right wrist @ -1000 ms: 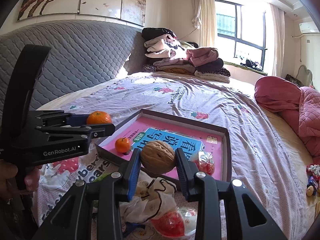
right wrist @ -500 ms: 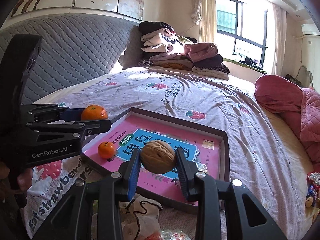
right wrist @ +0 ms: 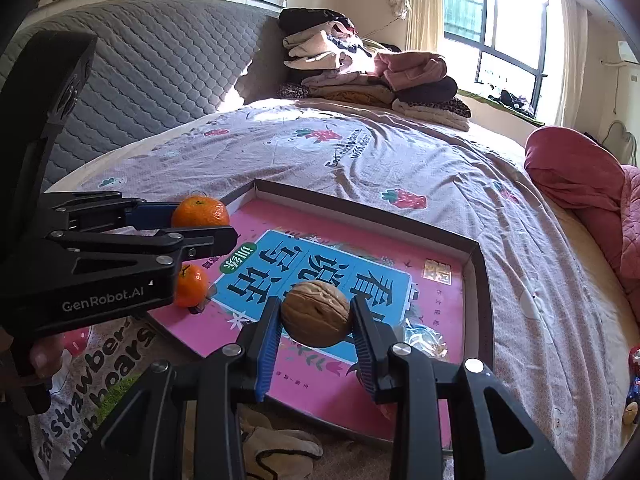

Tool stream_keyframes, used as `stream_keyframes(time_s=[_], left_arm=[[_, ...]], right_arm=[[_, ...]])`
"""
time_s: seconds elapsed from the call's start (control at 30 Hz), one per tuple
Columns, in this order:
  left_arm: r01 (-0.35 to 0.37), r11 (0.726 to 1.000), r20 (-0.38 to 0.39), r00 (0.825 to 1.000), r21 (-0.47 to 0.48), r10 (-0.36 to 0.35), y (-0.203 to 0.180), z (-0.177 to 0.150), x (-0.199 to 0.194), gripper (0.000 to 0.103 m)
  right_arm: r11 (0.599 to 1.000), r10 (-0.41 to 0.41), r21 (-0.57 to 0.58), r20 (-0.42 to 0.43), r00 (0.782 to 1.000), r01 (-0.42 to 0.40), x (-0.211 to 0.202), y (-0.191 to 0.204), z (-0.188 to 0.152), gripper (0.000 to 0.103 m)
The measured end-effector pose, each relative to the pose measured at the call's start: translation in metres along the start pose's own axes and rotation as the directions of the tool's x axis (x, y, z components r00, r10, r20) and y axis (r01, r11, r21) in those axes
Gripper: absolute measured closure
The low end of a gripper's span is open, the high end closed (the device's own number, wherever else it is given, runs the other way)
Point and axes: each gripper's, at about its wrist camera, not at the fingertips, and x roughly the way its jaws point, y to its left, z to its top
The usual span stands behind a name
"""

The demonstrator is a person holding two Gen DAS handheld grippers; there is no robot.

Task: Organize objects

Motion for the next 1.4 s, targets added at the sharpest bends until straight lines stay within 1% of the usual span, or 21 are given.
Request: stream_keyframes(time_s=[0.13, 0.2, 0.37, 0.73, 0.9, 1.4], left_arm=[[0.021, 1.0, -0.032, 0.999, -0.007, -0.021, 0.002, 0.0, 0.016, 0.061], [0.019, 1.0, -0.039, 0.999, -0.003, -0.019, 0.001, -0.001, 0.021, 0.061], [0.02, 1.0, -0.057, 0.998, 0.005, -0.02, 0.0, -0.002, 0.029, 0.061], [0.04, 0.998, -0.102, 0.994, 0.046, -0.035, -0.009, -0.01, 0.04, 0.061], [0.041, 0.997, -0.124, 0.992, 0.064, -0.033, -0.013, -0.013, 0.045, 0.061], [0.045, 0.995, -0.165, 0.986, 0.088, -0.03, -0.017, -0.017, 0.051, 0.061]], right_arm=[[1.0, 0.01, -0.009, -0.018, 1.0, -0.01, 0.008, 0.001, -0.001, 0.068], [1.0, 0.009, -0.012, -0.031, 0.999, -0.009, 0.011, 0.001, -0.001, 0.068], [0.999, 0.032, 0.004, -0.096, 0.995, -0.032, 0.021, -0.001, -0.001, 0.068], [0.999, 0.036, -0.018, -0.212, 0.977, -0.041, 0.034, 0.004, -0.004, 0.068], [0.999, 0.05, -0.005, -0.251, 0.967, -0.053, 0.039, 0.002, -0.006, 0.068], [0.996, 0.086, 0.058, -0.277, 0.957, -0.072, 0.04, -0.005, -0.009, 0.068]])
